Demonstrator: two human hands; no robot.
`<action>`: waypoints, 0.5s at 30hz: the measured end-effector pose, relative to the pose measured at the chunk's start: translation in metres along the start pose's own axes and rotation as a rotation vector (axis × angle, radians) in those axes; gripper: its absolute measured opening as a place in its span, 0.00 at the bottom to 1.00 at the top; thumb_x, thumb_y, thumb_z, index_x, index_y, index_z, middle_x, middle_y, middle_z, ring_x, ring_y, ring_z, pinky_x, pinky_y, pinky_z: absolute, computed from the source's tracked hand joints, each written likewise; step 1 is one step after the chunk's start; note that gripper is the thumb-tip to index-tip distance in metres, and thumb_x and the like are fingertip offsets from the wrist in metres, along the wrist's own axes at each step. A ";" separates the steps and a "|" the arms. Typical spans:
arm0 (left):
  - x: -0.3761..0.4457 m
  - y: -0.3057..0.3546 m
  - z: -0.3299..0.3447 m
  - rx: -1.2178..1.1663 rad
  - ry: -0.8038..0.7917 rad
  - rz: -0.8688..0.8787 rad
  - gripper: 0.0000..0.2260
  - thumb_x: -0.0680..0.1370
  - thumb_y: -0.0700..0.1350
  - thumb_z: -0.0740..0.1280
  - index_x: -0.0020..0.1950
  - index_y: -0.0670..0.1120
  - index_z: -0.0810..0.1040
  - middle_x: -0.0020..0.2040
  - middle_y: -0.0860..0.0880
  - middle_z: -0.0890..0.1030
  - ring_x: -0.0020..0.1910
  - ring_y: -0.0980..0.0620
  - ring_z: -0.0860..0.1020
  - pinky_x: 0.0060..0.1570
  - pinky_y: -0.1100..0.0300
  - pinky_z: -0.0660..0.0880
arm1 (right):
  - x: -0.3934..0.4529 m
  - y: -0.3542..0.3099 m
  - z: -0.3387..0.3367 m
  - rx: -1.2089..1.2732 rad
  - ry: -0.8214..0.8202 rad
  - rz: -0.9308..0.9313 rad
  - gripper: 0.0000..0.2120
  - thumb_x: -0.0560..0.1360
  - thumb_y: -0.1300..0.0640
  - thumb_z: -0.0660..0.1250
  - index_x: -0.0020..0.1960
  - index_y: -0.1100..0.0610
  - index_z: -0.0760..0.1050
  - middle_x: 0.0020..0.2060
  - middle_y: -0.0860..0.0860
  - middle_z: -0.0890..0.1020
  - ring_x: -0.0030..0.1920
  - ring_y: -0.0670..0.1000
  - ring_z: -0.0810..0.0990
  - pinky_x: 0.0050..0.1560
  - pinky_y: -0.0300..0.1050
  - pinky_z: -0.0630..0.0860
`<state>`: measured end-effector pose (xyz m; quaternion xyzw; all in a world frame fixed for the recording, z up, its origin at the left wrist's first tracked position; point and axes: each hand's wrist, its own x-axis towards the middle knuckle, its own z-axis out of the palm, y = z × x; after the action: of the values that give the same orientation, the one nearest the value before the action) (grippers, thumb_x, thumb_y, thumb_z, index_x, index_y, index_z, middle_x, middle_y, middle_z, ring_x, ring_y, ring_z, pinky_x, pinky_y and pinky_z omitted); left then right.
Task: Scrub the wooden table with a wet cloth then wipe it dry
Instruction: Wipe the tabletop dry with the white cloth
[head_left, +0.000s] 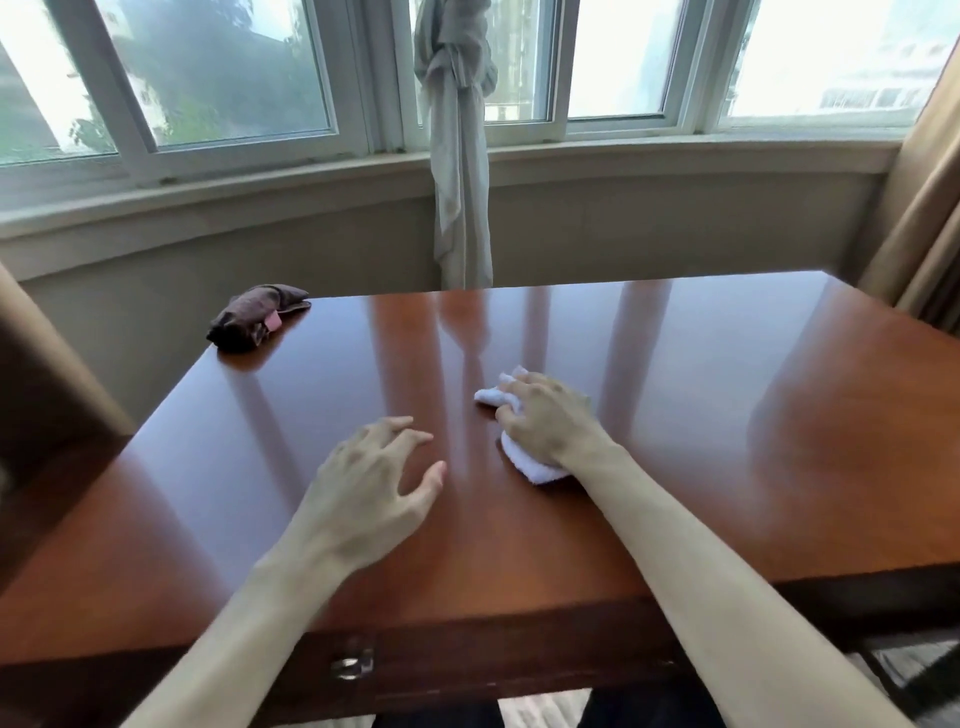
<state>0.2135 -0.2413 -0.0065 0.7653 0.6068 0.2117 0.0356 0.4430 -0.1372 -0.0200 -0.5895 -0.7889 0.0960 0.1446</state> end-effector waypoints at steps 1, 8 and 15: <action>0.018 -0.010 0.004 0.049 -0.015 -0.034 0.32 0.73 0.68 0.51 0.70 0.56 0.76 0.73 0.53 0.72 0.73 0.52 0.68 0.72 0.52 0.64 | 0.009 0.001 0.002 -0.019 -0.003 -0.001 0.23 0.80 0.47 0.55 0.74 0.38 0.71 0.77 0.41 0.67 0.78 0.47 0.62 0.72 0.55 0.64; 0.122 -0.081 0.043 0.159 -0.157 -0.312 0.30 0.78 0.68 0.50 0.79 0.62 0.60 0.82 0.47 0.55 0.81 0.44 0.50 0.78 0.41 0.48 | 0.085 0.025 -0.003 0.023 -0.032 0.007 0.21 0.81 0.48 0.56 0.72 0.36 0.72 0.76 0.37 0.67 0.77 0.45 0.63 0.72 0.53 0.64; 0.129 -0.081 0.052 0.176 -0.163 -0.360 0.33 0.75 0.72 0.42 0.80 0.66 0.47 0.83 0.53 0.47 0.81 0.50 0.41 0.79 0.47 0.40 | 0.256 0.063 0.016 -0.018 0.041 0.149 0.22 0.79 0.49 0.53 0.68 0.45 0.76 0.68 0.47 0.78 0.66 0.57 0.77 0.56 0.54 0.72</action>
<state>0.1805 -0.0879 -0.0424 0.6593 0.7450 0.0854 0.0550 0.4274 0.1260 -0.0262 -0.6496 -0.7407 0.0871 0.1478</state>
